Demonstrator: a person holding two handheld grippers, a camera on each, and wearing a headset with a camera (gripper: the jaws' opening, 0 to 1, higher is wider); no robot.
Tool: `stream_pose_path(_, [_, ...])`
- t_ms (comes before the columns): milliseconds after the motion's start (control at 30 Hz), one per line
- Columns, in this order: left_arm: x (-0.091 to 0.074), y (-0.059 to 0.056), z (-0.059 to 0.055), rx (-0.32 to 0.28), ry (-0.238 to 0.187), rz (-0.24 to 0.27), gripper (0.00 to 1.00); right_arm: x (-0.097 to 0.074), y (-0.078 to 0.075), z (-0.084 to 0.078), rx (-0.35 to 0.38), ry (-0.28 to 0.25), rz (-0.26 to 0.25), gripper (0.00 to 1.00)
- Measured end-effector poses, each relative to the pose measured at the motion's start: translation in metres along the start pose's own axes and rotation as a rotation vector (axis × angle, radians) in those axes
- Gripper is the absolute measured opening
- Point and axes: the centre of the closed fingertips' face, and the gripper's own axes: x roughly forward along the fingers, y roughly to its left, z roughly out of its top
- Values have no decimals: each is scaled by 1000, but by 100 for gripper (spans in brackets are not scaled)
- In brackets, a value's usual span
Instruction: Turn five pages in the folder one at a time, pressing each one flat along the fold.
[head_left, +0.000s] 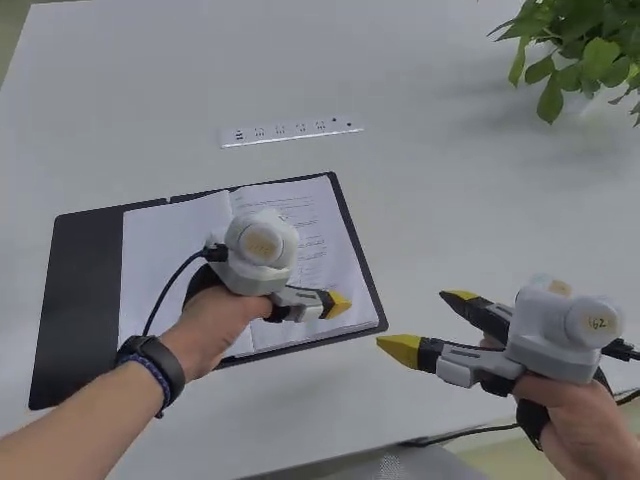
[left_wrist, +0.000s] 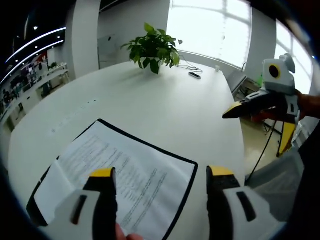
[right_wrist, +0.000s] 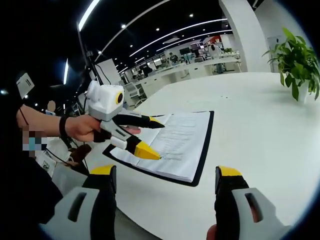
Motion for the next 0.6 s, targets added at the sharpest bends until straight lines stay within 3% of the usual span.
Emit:
stream_pose_path(267, [35, -4, -19, -25, 60, 16, 73, 3, 0, 0, -3, 11, 2, 80])
stream_pose_path(500, [52, -1, -42, -24, 105, 39, 71, 0, -4, -2, 6, 16, -6, 79])
stream_pose_path(600, [55, 0, -46, -35, 110, 47, 70, -4, -6, -2, 18, 7, -12, 79])
